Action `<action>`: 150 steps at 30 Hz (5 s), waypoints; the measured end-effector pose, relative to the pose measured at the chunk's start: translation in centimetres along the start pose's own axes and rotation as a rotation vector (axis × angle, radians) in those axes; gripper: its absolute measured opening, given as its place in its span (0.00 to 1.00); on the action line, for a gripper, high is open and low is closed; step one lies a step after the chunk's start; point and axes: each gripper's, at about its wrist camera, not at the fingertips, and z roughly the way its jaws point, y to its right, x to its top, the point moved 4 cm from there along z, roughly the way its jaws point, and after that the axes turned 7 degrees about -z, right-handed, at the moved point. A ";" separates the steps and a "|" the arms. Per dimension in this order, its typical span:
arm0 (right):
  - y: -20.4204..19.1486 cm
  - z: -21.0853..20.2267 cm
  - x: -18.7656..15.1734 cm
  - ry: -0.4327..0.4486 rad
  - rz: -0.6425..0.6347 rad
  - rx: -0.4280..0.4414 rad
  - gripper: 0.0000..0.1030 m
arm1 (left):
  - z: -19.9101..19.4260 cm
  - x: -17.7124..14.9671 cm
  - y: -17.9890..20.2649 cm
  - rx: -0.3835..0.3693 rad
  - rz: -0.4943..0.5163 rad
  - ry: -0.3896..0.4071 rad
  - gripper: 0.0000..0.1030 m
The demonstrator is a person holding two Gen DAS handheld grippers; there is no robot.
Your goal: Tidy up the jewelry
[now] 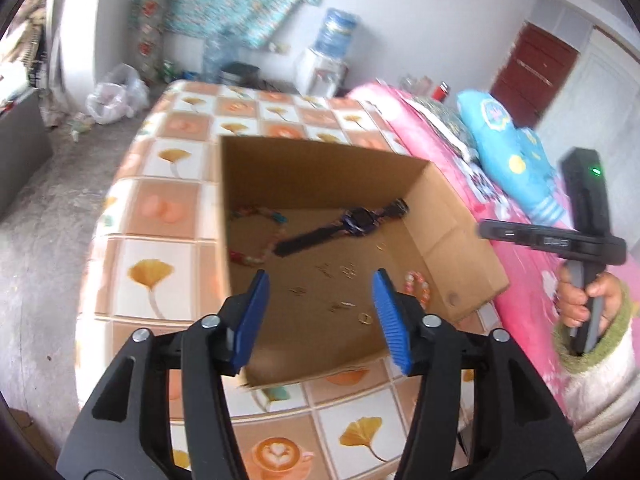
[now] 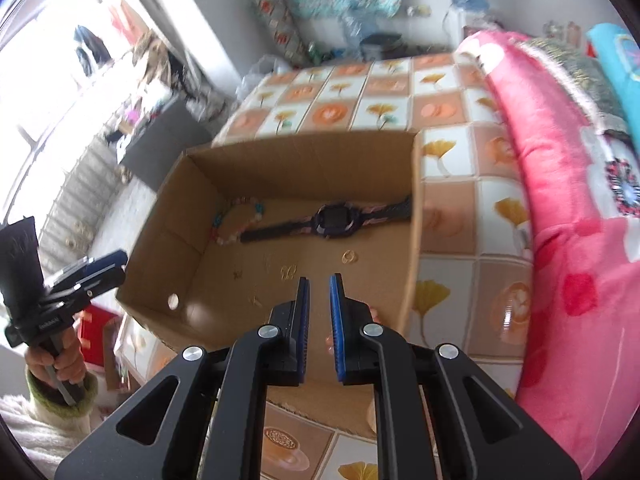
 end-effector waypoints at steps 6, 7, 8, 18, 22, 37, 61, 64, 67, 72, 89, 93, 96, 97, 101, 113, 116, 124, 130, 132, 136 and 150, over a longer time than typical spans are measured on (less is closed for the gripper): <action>3.8 -1.7 -2.3 0.075 0.189 -0.032 0.29 | 0.4 -0.1 -2.8 0.046 -0.095 0.012 0.70; 4.3 -1.3 -2.8 0.060 0.219 -0.021 0.30 | 1.1 -0.4 -3.1 0.041 -0.115 -0.011 0.70; 4.8 -0.6 -3.4 0.037 0.251 -0.010 0.30 | 1.8 -0.6 -3.4 0.036 -0.137 -0.038 0.70; 3.0 1.9 -5.6 -0.063 0.256 0.030 0.35 | 3.7 -2.0 -3.2 -0.013 -0.227 -0.091 0.73; 2.5 0.9 -6.9 -0.060 0.274 0.042 0.35 | 2.6 -2.8 -3.0 -0.011 -0.229 -0.097 0.73; 1.1 -2.7 -13.5 -0.025 0.350 0.075 0.35 | -1.6 -8.4 -2.4 -0.032 -0.206 -0.116 0.73; -9.9 -5.1 -18.2 0.011 0.034 -0.134 0.70 | -8.4 -13.0 2.3 0.418 0.006 0.103 0.91; -11.0 -4.6 -17.9 0.022 0.003 -0.149 0.72 | -7.6 -13.5 3.1 0.405 0.010 0.047 0.91; -11.7 -3.8 -17.9 0.011 -0.019 -0.145 0.72 | -6.6 -14.1 3.8 0.403 0.006 0.008 0.91; -11.7 -3.3 -18.0 -0.004 -0.023 -0.145 0.72 | -5.1 -14.8 4.8 0.414 0.008 -0.057 0.91; -10.6 -2.9 -17.8 -0.016 0.016 -0.171 0.72 | -3.6 -14.7 5.6 0.397 -0.017 -0.108 0.91; -10.5 -2.9 -17.7 -0.012 0.015 -0.174 0.72 | -3.5 -14.6 5.5 0.398 -0.019 -0.110 0.91; -10.5 -2.9 -17.7 -0.014 0.019 -0.175 0.72 | -3.6 -14.6 5.5 0.401 -0.020 -0.115 0.91; -10.5 -3.0 -17.8 -0.014 0.021 -0.174 0.72 | -3.6 -14.6 5.5 0.402 -0.021 -0.113 0.91; -10.5 -3.0 -17.7 -0.014 0.018 -0.178 0.72 | -3.6 -14.6 5.6 0.400 -0.024 -0.113 0.91; -10.6 -2.9 -17.7 -0.021 0.022 -0.173 0.72 | -3.6 -14.6 5.5 0.403 -0.031 -0.116 0.91; -10.7 -2.9 -17.6 -0.024 0.023 -0.171 0.72 | -3.5 -14.6 5.5 0.404 -0.033 -0.119 0.91; -10.5 -2.6 -17.7 -0.035 0.030 -0.166 0.72 | -3.2 -14.6 5.5 0.407 -0.038 -0.129 0.91; -10.4 -2.5 -17.7 -0.039 0.033 -0.167 0.72 | -3.1 -14.6 5.4 0.409 -0.043 -0.135 0.91; -10.5 -2.4 -17.7 -0.040 0.033 -0.167 0.72 | -3.0 -14.7 5.4 0.409 -0.045 -0.137 0.91; -10.5 -2.3 -17.8 -0.043 0.036 -0.166 0.72 | -2.9 -14.7 5.4 0.410 -0.049 -0.143 0.91; -10.5 -2.1 -17.9 -0.054 0.035 -0.172 0.72 | -2.6 -14.8 5.2 0.415 -0.054 -0.153 0.90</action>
